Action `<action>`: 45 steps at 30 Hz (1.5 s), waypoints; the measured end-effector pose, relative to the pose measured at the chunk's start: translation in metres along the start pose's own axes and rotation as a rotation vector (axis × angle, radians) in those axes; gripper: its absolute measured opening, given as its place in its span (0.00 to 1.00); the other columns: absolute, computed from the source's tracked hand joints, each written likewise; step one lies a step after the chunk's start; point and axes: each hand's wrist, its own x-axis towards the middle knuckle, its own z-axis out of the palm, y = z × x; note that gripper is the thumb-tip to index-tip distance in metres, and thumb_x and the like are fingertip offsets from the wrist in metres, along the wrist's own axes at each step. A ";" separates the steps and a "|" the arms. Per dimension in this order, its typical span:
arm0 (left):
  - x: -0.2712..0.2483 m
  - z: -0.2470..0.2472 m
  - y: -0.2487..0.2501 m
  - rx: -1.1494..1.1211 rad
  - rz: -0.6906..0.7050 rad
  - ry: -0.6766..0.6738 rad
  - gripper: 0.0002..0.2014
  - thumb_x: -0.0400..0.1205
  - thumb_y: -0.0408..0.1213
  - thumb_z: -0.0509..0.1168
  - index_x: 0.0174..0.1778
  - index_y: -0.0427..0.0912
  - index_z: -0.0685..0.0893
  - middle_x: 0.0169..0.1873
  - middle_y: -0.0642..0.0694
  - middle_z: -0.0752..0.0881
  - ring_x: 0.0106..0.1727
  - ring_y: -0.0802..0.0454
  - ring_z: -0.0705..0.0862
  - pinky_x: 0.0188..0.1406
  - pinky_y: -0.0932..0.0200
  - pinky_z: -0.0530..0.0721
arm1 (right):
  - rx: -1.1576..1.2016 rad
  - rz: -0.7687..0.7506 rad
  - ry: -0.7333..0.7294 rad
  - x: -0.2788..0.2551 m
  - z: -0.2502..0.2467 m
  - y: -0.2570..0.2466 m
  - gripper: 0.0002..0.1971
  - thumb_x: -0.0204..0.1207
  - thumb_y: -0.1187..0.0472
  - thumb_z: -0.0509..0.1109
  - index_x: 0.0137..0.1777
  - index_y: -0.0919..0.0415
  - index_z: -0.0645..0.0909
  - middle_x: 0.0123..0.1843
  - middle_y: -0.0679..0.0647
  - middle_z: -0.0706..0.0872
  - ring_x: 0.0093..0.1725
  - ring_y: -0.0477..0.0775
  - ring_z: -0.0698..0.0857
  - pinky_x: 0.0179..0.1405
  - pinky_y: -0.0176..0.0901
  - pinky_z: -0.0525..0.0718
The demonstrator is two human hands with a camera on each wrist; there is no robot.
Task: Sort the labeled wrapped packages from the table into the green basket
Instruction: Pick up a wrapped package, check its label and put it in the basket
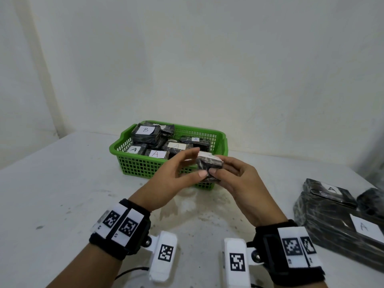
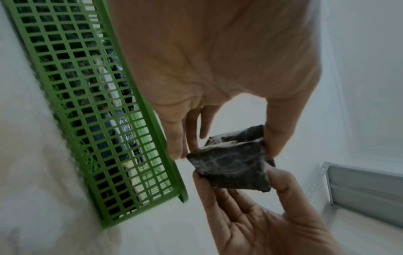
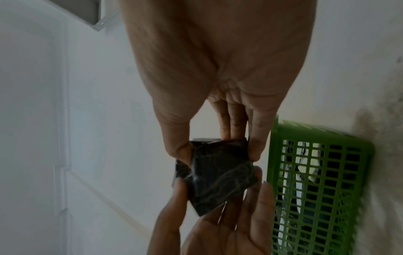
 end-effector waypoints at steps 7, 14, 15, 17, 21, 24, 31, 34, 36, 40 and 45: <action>0.002 -0.001 -0.007 -0.033 0.031 0.080 0.36 0.66 0.43 0.81 0.72 0.48 0.81 0.64 0.52 0.90 0.69 0.53 0.87 0.61 0.60 0.87 | -0.137 -0.074 -0.020 -0.001 0.000 -0.002 0.31 0.64 0.61 0.91 0.68 0.54 0.87 0.61 0.50 0.95 0.64 0.51 0.92 0.73 0.56 0.86; 0.003 0.001 -0.006 0.006 0.072 0.134 0.37 0.65 0.43 0.82 0.72 0.48 0.81 0.65 0.51 0.90 0.70 0.54 0.86 0.66 0.54 0.87 | -0.120 -0.080 -0.118 -0.003 -0.003 -0.005 0.33 0.64 0.60 0.90 0.71 0.51 0.86 0.64 0.46 0.93 0.64 0.49 0.92 0.68 0.47 0.89; 0.003 0.002 -0.007 0.016 0.065 0.148 0.39 0.64 0.44 0.84 0.72 0.48 0.80 0.65 0.50 0.90 0.70 0.54 0.87 0.67 0.52 0.87 | -0.103 -0.079 -0.120 -0.003 -0.002 -0.005 0.33 0.64 0.57 0.89 0.71 0.51 0.86 0.64 0.46 0.93 0.63 0.49 0.93 0.66 0.47 0.90; 0.003 0.004 -0.008 0.044 0.043 0.149 0.40 0.63 0.47 0.85 0.73 0.50 0.79 0.64 0.52 0.89 0.69 0.53 0.87 0.68 0.49 0.87 | -0.082 -0.089 -0.091 -0.004 0.000 -0.006 0.33 0.62 0.53 0.85 0.70 0.53 0.87 0.62 0.46 0.94 0.60 0.49 0.94 0.65 0.48 0.91; 0.000 0.009 -0.006 0.102 0.065 0.158 0.40 0.66 0.50 0.82 0.76 0.51 0.78 0.65 0.55 0.89 0.70 0.55 0.86 0.68 0.53 0.87 | -0.088 -0.106 -0.097 -0.004 -0.001 -0.006 0.33 0.62 0.55 0.85 0.71 0.55 0.87 0.61 0.48 0.95 0.59 0.50 0.94 0.59 0.41 0.92; -0.001 0.010 -0.004 0.115 0.088 0.164 0.38 0.67 0.50 0.81 0.76 0.52 0.79 0.65 0.56 0.89 0.69 0.58 0.86 0.65 0.56 0.88 | -0.072 -0.107 -0.127 -0.004 -0.002 -0.007 0.33 0.62 0.58 0.85 0.71 0.55 0.87 0.61 0.47 0.95 0.59 0.50 0.94 0.56 0.37 0.91; 0.002 0.004 -0.004 0.080 0.069 0.209 0.39 0.65 0.50 0.79 0.74 0.47 0.81 0.63 0.52 0.90 0.67 0.56 0.88 0.64 0.49 0.90 | -0.028 -0.089 -0.180 -0.003 -0.005 -0.004 0.36 0.65 0.63 0.83 0.77 0.56 0.83 0.69 0.50 0.92 0.68 0.55 0.91 0.72 0.52 0.85; 0.001 -0.002 -0.004 0.010 0.007 0.086 0.39 0.68 0.45 0.82 0.77 0.47 0.79 0.68 0.49 0.88 0.71 0.49 0.86 0.68 0.46 0.87 | -0.025 -0.077 -0.148 -0.003 -0.006 -0.005 0.34 0.66 0.61 0.83 0.76 0.57 0.84 0.67 0.53 0.93 0.67 0.56 0.91 0.74 0.57 0.83; 0.000 -0.003 -0.005 -0.017 -0.026 0.046 0.40 0.69 0.44 0.83 0.78 0.47 0.78 0.69 0.47 0.87 0.70 0.47 0.87 0.68 0.47 0.87 | -0.066 -0.085 -0.101 -0.002 -0.004 -0.005 0.29 0.70 0.63 0.83 0.73 0.57 0.86 0.63 0.52 0.94 0.64 0.54 0.93 0.71 0.55 0.86; 0.001 0.003 -0.004 0.077 0.009 0.123 0.37 0.67 0.49 0.80 0.74 0.48 0.81 0.64 0.52 0.90 0.66 0.52 0.89 0.60 0.52 0.90 | -0.147 -0.103 -0.053 -0.003 0.000 -0.005 0.22 0.77 0.71 0.80 0.69 0.55 0.88 0.58 0.49 0.96 0.59 0.51 0.95 0.57 0.40 0.90; 0.002 0.009 -0.006 0.070 0.011 0.210 0.35 0.64 0.48 0.85 0.68 0.52 0.84 0.58 0.54 0.92 0.62 0.56 0.90 0.56 0.56 0.91 | -0.009 -0.005 -0.070 -0.002 0.001 -0.002 0.28 0.70 0.65 0.87 0.71 0.57 0.86 0.64 0.58 0.93 0.60 0.57 0.94 0.57 0.48 0.93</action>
